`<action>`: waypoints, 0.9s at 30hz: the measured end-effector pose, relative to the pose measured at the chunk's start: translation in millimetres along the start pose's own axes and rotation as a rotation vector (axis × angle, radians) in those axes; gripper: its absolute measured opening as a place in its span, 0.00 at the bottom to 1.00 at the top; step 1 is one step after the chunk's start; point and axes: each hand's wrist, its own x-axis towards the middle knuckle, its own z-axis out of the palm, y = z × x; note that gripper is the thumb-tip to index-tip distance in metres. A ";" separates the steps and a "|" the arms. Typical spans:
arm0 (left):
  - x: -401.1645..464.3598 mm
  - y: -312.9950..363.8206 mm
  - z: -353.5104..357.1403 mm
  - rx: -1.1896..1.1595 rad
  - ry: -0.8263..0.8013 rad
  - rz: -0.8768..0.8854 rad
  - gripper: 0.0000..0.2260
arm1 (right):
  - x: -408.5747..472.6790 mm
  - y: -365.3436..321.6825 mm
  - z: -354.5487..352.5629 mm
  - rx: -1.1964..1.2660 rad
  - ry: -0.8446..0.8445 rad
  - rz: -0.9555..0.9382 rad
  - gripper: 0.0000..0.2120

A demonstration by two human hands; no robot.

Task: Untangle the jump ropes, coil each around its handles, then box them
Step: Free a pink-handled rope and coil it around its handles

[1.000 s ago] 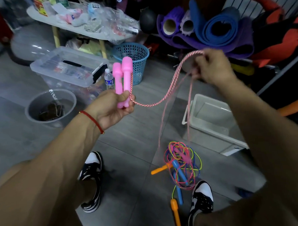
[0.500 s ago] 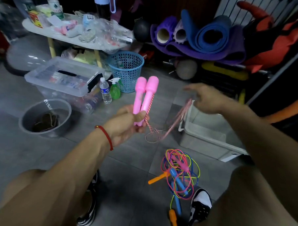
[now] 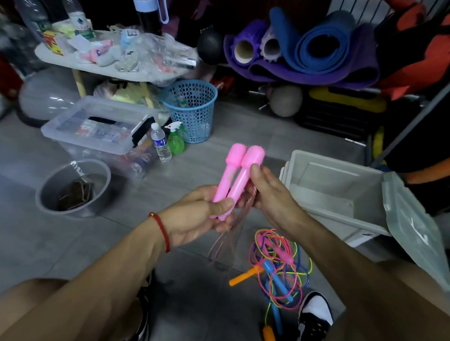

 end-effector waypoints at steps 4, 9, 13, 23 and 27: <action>-0.8 7.1 3.0 -0.237 0.077 0.039 0.12 | 0.3 -0.9 -12.8 -0.336 0.136 -0.122 0.09; -0.6 10.2 6.6 -0.365 0.037 0.084 0.09 | -12.3 -0.6 -17.5 -0.855 0.015 -0.189 0.14; 0.2 2.8 10.1 -0.361 -0.016 0.125 0.10 | -23.3 0.0 -9.4 -0.752 -0.139 -0.065 0.16; -2.7 -3.7 19.9 -0.277 0.064 0.119 0.10 | -39.3 -11.9 -16.0 -0.528 -0.361 0.067 0.15; 1.1 -15.4 7.6 -0.068 0.212 0.143 0.11 | -49.1 4.3 -30.3 -0.721 -0.360 0.065 0.08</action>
